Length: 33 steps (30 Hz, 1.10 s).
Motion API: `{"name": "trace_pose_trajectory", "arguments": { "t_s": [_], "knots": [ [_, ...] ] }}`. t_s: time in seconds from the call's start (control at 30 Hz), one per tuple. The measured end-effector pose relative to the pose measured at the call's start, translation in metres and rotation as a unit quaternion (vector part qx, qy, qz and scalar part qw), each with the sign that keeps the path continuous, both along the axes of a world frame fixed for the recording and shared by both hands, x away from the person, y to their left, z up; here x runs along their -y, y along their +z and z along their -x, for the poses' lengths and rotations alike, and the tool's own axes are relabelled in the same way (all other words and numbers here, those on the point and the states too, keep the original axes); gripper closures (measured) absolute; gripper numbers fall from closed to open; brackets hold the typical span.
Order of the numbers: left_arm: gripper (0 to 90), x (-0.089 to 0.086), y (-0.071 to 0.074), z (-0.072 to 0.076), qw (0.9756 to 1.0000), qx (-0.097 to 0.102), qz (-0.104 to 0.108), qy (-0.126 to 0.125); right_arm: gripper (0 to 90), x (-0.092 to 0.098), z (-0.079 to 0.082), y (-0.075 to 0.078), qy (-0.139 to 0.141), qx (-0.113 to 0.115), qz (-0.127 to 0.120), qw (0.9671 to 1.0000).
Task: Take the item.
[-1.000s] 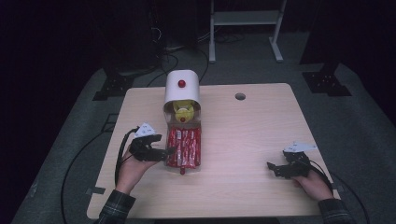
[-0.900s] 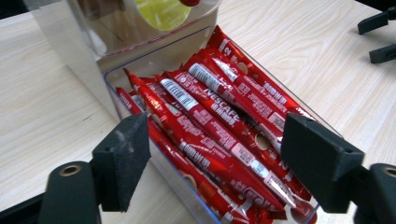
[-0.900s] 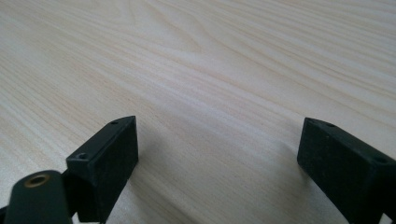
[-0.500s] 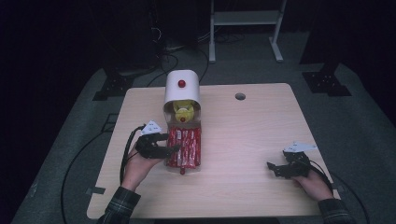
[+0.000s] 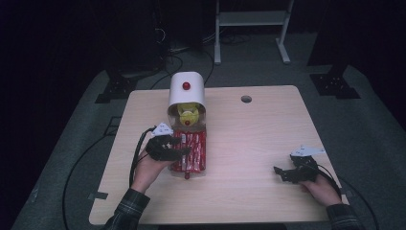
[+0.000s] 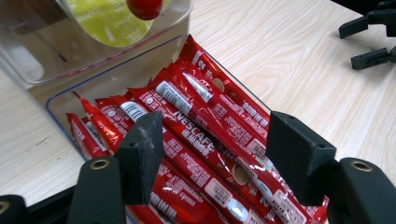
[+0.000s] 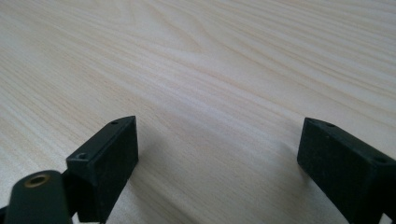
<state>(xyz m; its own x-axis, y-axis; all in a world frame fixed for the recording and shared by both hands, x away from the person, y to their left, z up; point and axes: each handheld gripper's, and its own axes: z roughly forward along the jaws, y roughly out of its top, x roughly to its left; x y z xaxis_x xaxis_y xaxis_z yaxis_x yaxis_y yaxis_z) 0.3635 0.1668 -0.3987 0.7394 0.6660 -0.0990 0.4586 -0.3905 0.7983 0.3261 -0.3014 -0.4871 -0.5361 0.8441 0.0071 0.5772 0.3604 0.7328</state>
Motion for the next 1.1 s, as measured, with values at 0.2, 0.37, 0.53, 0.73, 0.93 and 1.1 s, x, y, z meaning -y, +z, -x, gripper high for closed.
{"name": "trace_pose_trajectory", "arguments": {
  "t_s": [0.2,0.37,0.53,0.73,0.93,1.1],
  "knots": [
    [40.6,0.006,-0.004,-0.003,1.0000,0.002,-0.007,0.005,11.3,0.000,0.000,0.000,0.000,0.000,0.000,1.0000],
    [42.9,0.012,-0.007,-0.006,0.9999,0.000,-0.010,0.006,11.3,0.000,0.000,0.000,0.000,0.000,0.000,1.0000],
    [45.9,0.017,-0.010,-0.008,0.9999,0.000,-0.014,0.007,11.4,0.000,0.000,0.000,0.000,0.000,0.000,1.0000],
    [49.1,0.021,-0.013,-0.009,0.9997,-0.004,-0.021,0.007,11.3,0.000,0.000,0.000,0.000,0.000,0.000,1.0000],
    [53.1,0.025,-0.017,-0.010,0.9992,-0.011,-0.038,0.006,11.3,0.000,0.000,0.000,0.000,0.000,0.000,1.0000],
    [56.6,0.026,-0.018,-0.010,0.9987,-0.015,-0.047,0.012,11.3,0.000,0.000,0.000,0.000,0.000,0.000,1.0000]
  ]
}}
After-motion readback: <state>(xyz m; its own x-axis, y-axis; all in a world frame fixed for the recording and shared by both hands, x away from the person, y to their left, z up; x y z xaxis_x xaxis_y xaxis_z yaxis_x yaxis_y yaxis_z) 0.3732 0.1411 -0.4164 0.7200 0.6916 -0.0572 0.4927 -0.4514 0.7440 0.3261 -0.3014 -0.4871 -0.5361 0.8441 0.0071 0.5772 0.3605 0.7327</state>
